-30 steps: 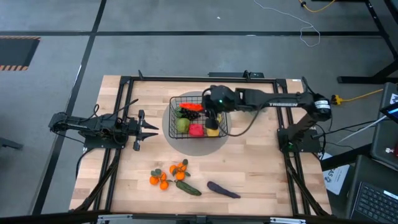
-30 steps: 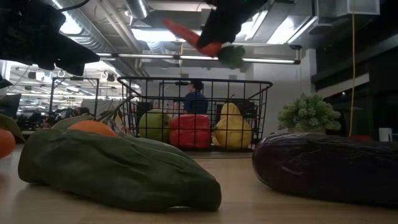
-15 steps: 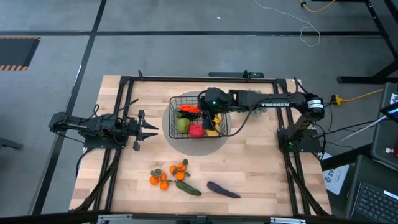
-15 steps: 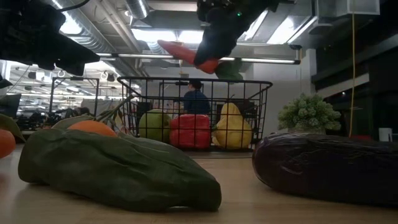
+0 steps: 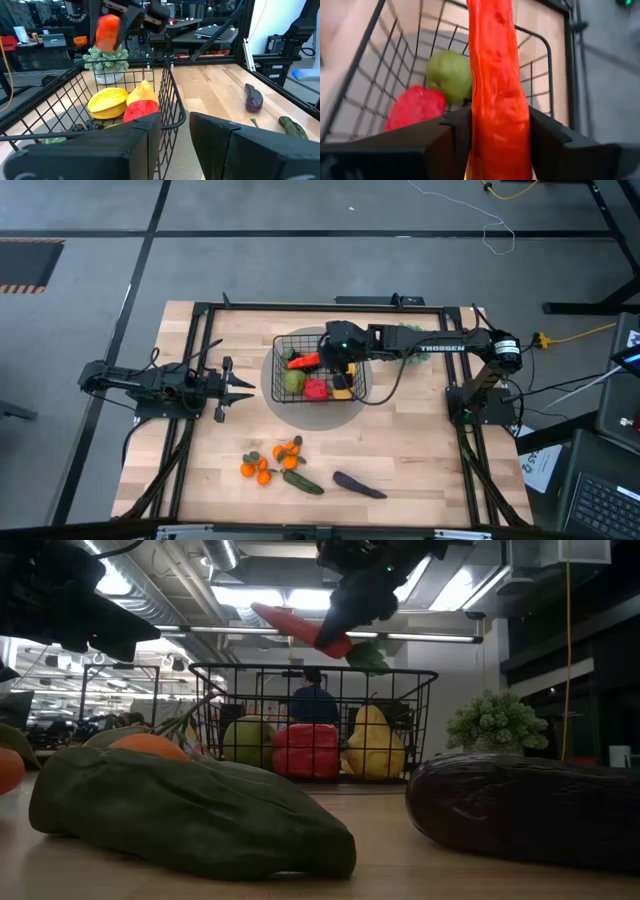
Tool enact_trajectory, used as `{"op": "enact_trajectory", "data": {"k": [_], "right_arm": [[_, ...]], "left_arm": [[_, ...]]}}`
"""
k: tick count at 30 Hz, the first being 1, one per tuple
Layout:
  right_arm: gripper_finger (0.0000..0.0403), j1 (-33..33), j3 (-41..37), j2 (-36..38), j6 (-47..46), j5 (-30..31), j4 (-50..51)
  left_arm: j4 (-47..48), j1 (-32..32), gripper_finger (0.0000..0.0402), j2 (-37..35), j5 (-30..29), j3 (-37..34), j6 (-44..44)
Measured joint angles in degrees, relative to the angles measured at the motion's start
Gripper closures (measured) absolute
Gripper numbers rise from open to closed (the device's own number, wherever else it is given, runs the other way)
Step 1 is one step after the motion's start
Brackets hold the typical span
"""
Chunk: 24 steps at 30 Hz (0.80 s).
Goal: Build produce basket
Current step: Put the orange carrot into the black wire basket
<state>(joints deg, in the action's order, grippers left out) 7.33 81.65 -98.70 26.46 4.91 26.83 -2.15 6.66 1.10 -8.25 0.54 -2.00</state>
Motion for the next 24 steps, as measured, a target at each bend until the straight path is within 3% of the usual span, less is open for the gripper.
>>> {"op": "enact_trajectory", "data": {"k": [4,7,16,19,24], "right_arm": [[0.0253,0.0,0.0,0.0,9.4,0.0,0.0],[0.0253,0.0,0.0,0.0,9.3,0.0,0.0],[0.0253,0.2,0.0,0.0,-22.3,0.0,-0.7],[0.0253,0.4,0.0,0.0,-25.1,0.0,-0.7],[0.0253,0.4,0.0,0.0,-21.1,0.0,-0.8]], "left_arm": [[0.0,0.0,0.0308,0.0,0.0,0.0,0.0],[0.0,0.0,0.0308,0.0,0.0,0.0,0.0],[0.0,0.0,0.0308,0.0,0.0,0.0,0.0],[0.0,0.0,0.0308,0.0,0.0,0.0,0.0],[0.0,0.0,0.0308,0.0,0.0,0.0,0.0]]}}
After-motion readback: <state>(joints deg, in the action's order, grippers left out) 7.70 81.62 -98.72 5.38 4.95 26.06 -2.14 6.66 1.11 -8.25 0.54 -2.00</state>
